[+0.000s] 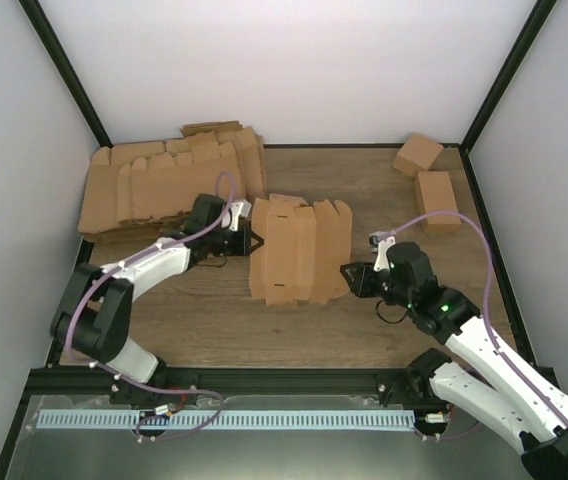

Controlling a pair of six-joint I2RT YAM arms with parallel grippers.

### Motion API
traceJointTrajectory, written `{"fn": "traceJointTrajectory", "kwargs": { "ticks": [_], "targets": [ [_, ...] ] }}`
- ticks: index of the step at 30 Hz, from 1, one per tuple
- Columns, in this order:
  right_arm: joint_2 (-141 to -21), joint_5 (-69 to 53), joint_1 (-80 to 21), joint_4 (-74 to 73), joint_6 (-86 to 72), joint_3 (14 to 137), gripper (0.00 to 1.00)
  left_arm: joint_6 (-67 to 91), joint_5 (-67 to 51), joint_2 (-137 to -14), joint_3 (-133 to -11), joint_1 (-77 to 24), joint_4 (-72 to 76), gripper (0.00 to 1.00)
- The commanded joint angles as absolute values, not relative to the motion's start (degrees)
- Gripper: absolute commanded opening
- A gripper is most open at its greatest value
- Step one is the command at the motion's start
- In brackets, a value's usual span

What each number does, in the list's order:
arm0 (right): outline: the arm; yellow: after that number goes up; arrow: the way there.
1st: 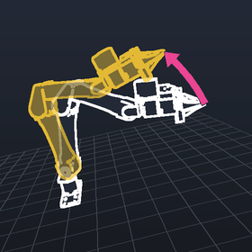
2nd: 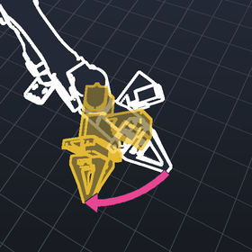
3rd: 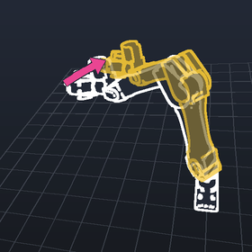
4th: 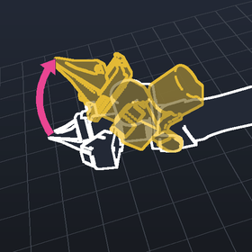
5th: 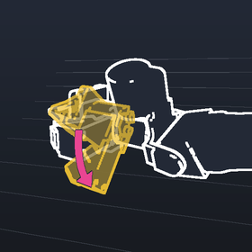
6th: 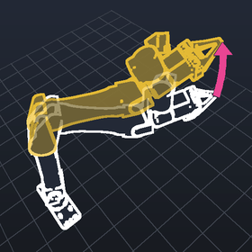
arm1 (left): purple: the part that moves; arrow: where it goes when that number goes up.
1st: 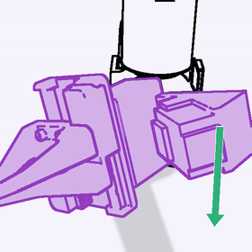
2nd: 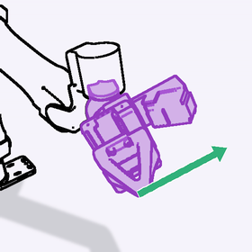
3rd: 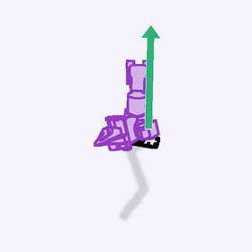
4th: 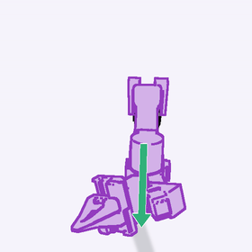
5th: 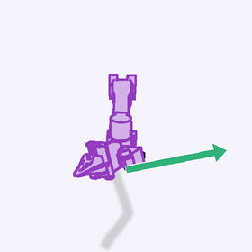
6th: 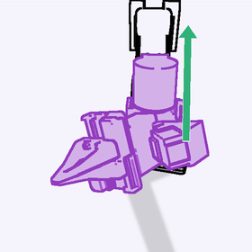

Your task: Fold the paper box

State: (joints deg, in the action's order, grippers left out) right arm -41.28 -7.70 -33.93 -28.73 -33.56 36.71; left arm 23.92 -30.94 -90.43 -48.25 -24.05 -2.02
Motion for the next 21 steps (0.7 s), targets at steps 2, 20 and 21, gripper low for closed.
{"fn": "traceJointTrajectory", "kwargs": {
  "ticks": [2, 20, 21],
  "targets": [
    [-41.2, -8.2, -33.9, -28.0, -35.6, 35.0, 0.45, 16.3, -23.6, -83.1, -56.4, -24.1, -30.2, 0.04],
    [-50.3, -19.0, -33.9, -22.1, -31.3, 35.5, 0.89, 7.0, -1.1, -80.1, -64.6, -38.7, -52.7, 0.04],
    [-50.9, -19.3, -33.9, -21.6, -31.2, 35.3, 0.89, 7.1, 0.2, -80.7, -65.2, -39.7, -52.9, 0.04]
  ]
}}
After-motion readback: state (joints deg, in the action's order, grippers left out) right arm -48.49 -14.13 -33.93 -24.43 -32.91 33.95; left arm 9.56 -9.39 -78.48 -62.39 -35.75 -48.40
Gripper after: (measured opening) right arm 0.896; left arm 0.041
